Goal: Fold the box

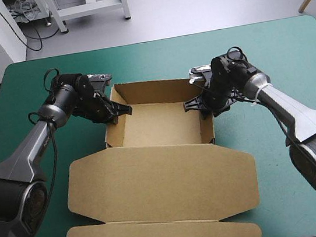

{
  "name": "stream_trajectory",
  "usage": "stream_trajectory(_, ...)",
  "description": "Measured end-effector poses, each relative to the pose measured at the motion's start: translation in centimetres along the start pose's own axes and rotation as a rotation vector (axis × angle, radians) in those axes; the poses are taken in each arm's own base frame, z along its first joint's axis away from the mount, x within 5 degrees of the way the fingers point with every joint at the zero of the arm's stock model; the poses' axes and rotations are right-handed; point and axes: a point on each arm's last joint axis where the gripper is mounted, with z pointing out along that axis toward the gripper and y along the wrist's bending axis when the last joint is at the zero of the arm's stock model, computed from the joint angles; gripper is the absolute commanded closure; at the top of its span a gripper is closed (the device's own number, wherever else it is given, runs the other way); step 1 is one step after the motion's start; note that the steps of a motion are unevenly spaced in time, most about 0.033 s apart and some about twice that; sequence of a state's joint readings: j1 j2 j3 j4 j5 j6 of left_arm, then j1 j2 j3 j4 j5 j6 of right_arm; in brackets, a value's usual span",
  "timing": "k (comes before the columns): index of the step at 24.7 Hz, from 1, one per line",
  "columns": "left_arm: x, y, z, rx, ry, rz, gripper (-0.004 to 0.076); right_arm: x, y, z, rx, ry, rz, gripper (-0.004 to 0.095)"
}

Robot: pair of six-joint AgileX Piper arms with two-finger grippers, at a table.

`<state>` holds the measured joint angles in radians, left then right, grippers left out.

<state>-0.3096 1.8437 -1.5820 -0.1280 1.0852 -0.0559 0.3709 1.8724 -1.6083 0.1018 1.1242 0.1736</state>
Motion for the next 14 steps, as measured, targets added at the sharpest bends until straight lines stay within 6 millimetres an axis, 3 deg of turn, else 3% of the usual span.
stream_trajectory(5,-0.1,0.0,-0.1,0.003,-0.010,0.014,0.0156,-0.7,-0.1,-1.4,0.035,-0.028,-0.030,0.0392)
stream_trajectory(9,-0.3,0.0,-0.5,0.000,-0.011,0.064,0.0157,-1.3,0.1,-3.0,0.037,-0.051,-0.037,0.0395)
stream_trajectory(14,-2.3,-0.7,-4.4,0.008,-0.081,0.095,0.0162,-2.6,0.8,-6.4,0.006,-0.159,-0.043,0.0395)
